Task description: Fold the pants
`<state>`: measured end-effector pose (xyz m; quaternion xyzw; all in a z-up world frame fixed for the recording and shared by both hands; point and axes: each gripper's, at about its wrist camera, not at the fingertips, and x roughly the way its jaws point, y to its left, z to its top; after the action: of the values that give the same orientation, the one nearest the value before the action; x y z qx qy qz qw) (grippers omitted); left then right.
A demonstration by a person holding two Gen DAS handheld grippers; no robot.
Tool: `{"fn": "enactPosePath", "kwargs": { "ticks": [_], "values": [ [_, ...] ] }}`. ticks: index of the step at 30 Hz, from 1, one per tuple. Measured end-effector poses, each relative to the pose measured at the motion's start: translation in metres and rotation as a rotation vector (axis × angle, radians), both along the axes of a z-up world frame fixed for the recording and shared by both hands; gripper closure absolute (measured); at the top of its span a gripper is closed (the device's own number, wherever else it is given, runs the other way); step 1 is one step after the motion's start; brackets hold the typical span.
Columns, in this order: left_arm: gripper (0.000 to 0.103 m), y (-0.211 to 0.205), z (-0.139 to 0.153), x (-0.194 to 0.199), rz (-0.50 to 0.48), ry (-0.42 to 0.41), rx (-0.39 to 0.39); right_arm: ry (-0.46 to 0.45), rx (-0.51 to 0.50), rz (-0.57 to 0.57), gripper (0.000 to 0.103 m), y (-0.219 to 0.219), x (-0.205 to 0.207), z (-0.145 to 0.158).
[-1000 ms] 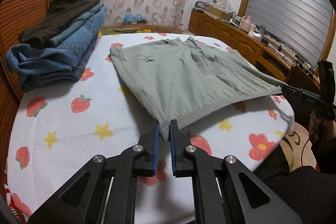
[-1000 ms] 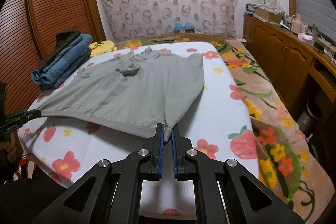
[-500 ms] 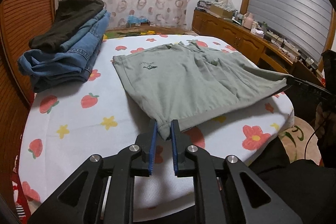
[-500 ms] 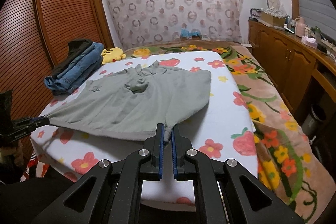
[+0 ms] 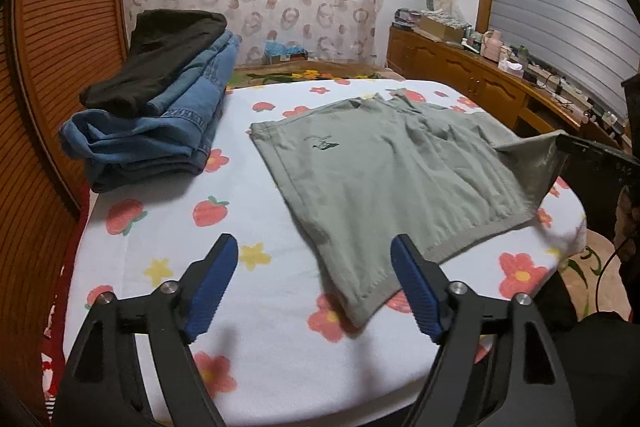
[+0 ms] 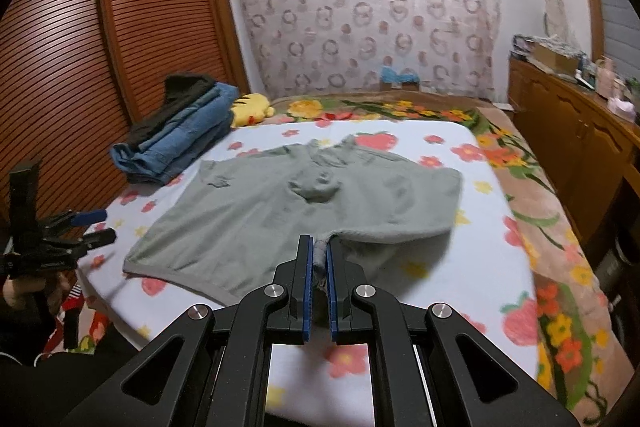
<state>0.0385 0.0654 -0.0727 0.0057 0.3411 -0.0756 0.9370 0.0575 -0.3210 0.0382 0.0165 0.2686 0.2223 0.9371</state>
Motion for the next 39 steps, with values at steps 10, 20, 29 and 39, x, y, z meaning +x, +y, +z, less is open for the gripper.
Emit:
{"fn": "enactPosePath", "kwargs": {
  "ticks": [10, 20, 29, 39],
  "values": [
    [0.02, 0.013, -0.01, 0.01, 0.026, 0.008, -0.004, 0.004, -0.01, 0.181, 0.097, 0.062, 0.036, -0.011],
    [0.02, 0.014, -0.009, 0.012, 0.021, 0.005, -0.022, 0.052, -0.004, 0.293, 0.097, 0.096, 0.055, -0.021],
    [0.02, -0.016, -0.005, 0.028, -0.058, 0.01, -0.043, 0.026, 0.003, 0.219, 0.066, 0.065, 0.057, -0.012],
    [0.033, -0.07, -0.008, 0.057, -0.219, 0.071, -0.075, 0.019, -0.072, 0.009, 0.065, 0.015, 0.072, -0.03]
  ]
}}
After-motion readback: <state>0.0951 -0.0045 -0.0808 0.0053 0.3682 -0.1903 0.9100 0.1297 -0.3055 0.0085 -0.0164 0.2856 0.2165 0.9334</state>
